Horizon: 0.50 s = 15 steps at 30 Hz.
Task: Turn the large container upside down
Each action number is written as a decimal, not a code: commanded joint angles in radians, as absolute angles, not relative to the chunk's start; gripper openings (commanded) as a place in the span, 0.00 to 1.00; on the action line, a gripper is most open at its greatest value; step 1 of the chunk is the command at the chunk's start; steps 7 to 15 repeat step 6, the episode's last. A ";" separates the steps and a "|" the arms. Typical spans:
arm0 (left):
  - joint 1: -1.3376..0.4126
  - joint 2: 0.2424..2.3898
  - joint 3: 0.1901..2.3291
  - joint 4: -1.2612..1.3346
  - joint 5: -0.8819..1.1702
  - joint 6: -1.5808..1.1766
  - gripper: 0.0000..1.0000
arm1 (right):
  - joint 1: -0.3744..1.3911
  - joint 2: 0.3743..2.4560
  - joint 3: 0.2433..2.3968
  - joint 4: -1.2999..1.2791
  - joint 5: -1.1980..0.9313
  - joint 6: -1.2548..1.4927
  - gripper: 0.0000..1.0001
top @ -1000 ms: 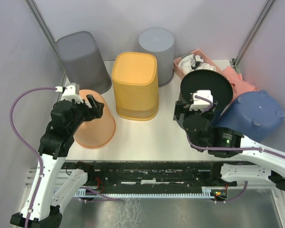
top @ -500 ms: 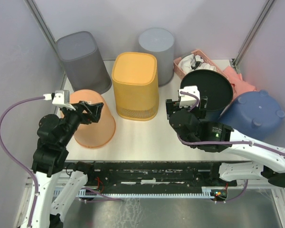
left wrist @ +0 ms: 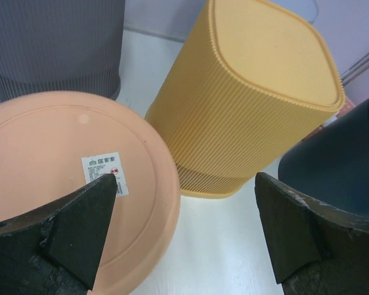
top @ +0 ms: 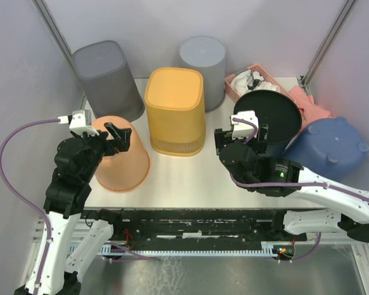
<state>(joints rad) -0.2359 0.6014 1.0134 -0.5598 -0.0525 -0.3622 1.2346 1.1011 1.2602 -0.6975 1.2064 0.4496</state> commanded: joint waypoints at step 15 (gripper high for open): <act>-0.233 0.613 1.040 -0.563 -0.092 -0.404 0.99 | 1.232 1.076 1.283 -0.685 1.223 0.451 0.99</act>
